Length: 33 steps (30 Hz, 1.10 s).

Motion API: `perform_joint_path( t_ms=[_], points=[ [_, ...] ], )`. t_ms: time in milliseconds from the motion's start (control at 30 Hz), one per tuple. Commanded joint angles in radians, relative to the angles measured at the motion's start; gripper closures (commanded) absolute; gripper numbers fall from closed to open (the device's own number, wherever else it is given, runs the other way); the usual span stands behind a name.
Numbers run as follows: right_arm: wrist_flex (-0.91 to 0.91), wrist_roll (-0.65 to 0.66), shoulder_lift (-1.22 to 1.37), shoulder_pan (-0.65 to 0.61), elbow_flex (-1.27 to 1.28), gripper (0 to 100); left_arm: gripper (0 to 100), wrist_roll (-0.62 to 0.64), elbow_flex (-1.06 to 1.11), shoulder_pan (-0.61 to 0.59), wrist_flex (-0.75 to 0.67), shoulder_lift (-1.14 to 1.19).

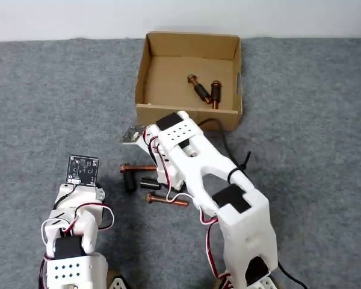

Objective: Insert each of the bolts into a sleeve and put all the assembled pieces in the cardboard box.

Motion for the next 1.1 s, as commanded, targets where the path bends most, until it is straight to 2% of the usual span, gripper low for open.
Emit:
perform_joint_path(
  t_ms=[0, 433, 600, 800, 933, 1067],
  points=[
    [-0.042, 0.011, 0.01, -0.005, -0.018, 80.1, 99, -0.003, -0.002, -0.005, -0.031, 0.005],
    [-0.079, 0.005, 0.054, -0.001, -0.018, 99.1, 99, -0.003, -0.002, -0.005, -0.031, 0.005],
    [-0.07, 0.005, 0.053, 0.015, -0.018, 95.4, 99, -0.003, -0.002, -0.005, -0.031, 0.005],
    [0.044, -0.029, 0.053, 0.024, -0.049, 78.8, 99, -0.003, -0.002, -0.005, -0.031, 0.005],
    [0.159, -0.081, 0.054, 0.031, -0.103, 78.7, 99, -0.003, -0.002, -0.005, -0.031, 0.005],
    [0.188, -0.083, 0.056, 0.047, -0.107, 78.9, 99, -0.003, -0.002, -0.005, -0.031, 0.005]
  ],
)
